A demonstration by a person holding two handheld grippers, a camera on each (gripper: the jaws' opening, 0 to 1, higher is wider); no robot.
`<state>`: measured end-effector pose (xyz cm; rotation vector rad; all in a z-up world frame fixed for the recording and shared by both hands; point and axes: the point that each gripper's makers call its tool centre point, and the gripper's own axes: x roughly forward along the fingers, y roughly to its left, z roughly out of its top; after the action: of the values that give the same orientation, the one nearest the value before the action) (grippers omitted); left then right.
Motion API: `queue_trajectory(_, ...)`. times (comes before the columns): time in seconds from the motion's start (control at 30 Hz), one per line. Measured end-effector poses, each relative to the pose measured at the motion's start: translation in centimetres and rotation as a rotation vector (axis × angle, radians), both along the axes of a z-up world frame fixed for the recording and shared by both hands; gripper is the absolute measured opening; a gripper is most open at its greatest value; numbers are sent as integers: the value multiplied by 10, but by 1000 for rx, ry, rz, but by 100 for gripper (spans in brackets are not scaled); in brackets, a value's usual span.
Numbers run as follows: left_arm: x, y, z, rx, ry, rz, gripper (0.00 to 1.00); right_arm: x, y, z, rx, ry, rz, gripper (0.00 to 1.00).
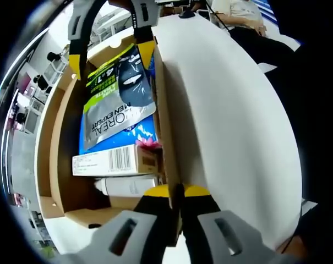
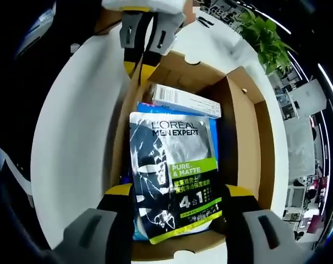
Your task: Operate the shoe box by opening the lid, removing the specified soft item, and placing it in the target area until the item is outside and the box remains undamaged.
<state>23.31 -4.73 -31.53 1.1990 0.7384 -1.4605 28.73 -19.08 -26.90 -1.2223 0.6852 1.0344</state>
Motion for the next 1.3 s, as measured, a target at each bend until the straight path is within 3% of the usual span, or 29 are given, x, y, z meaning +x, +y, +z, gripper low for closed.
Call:
queue_trajectory(0.13,0,0,0,-3,2,1,4,2,3,8,5,-65,-6,67)
queue_trajectory(0.2,0,0,0,-2,1,-1,4,5,6,14,30,-140,-32,67)
queue_trajectory(0.27,0,0,0,-3,-1,-7,4,0,4,11,-12,-196,-3,64)
queue_trajectory(0.4,1,0,0,-4,4,-3,4,4,12,25,33,-333,-10,66)
queue_trajectory(0.5,1,0,0,-5,3,-5,4,6,13,35,-11,-455,-5,71)
queue_trajectory(0.63,3,0,0,-5,3,-4,4,4,21,52,-25,-598,21,66)
queue_trajectory(0.83,4,0,0,-7,3,-3,4,10,20,72,-8,-705,-16,64)
queue_trajectory(1.17,4,0,0,-1,-5,-7,4,25,18,62,-48,-720,-42,62)
queue_trajectory(1.3,3,0,-1,-5,-2,-9,4,34,19,61,-64,-758,-43,60)
